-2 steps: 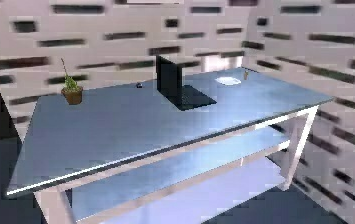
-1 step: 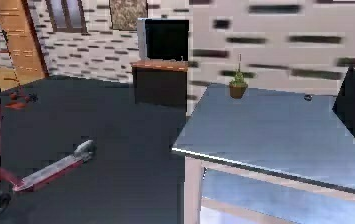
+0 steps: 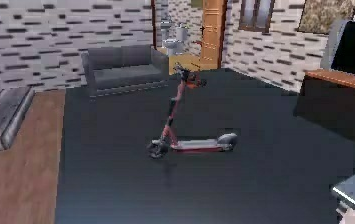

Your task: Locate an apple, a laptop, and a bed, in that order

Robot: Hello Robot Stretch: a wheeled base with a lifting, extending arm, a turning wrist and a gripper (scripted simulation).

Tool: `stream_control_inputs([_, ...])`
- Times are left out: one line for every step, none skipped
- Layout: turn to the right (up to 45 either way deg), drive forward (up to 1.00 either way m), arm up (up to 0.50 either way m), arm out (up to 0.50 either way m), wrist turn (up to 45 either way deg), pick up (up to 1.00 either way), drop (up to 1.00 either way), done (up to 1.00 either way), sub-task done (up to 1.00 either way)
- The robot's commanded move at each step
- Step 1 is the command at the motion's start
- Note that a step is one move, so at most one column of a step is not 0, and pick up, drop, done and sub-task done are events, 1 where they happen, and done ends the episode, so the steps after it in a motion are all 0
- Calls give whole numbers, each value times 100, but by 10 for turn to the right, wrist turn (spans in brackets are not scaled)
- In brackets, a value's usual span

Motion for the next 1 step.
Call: stream_control_inputs([-360, 0, 0, 0, 0, 0, 0, 0, 0])
